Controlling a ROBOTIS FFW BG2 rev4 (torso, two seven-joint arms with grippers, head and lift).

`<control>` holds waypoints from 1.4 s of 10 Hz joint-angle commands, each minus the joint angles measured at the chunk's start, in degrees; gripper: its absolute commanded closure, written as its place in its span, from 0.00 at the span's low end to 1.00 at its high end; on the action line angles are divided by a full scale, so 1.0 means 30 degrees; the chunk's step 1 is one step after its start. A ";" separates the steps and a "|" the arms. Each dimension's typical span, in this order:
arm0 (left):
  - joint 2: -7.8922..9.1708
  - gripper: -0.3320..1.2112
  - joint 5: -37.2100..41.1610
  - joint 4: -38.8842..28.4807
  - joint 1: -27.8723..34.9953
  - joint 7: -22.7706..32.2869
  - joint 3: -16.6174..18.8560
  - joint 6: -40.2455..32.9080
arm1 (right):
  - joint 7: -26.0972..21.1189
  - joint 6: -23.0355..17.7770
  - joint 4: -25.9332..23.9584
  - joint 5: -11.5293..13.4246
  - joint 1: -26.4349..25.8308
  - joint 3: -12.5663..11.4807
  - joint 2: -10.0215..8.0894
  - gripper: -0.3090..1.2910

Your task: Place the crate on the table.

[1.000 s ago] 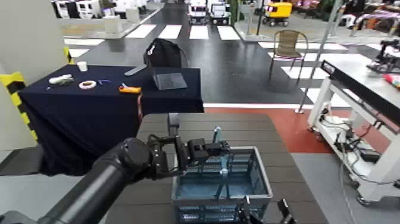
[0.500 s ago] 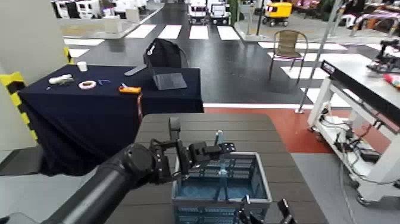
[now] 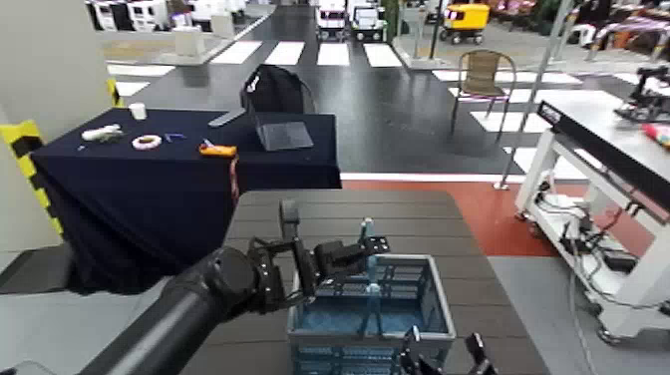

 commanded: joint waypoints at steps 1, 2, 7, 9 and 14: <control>0.0089 0.28 -0.0051 -0.0080 0.0243 0.0048 0.0060 -0.0626 | 0.0000 0.0026 -0.0030 -0.0019 0.0030 -0.0084 -0.0020 0.28; 0.0177 0.28 -0.0226 -0.0490 0.0507 0.0077 0.0265 -0.0801 | 0.0000 0.0026 -0.0030 -0.0019 0.0059 -0.0113 -0.0020 0.28; 0.1642 0.28 -0.3010 -0.7522 0.4169 0.4618 0.3224 -0.2237 | 0.0000 0.0055 -0.0147 0.0010 0.0147 -0.0289 -0.0049 0.28; 0.2140 0.28 -0.4650 -1.0100 0.6073 0.6317 0.4074 -0.3526 | 0.0000 0.0084 -0.0176 0.0010 0.0206 -0.0377 -0.0049 0.28; 0.2023 0.28 -0.9836 -1.5461 1.1786 0.9833 0.6213 -0.7891 | 0.0000 0.0055 -0.0264 0.0303 0.0352 -0.0640 0.0038 0.28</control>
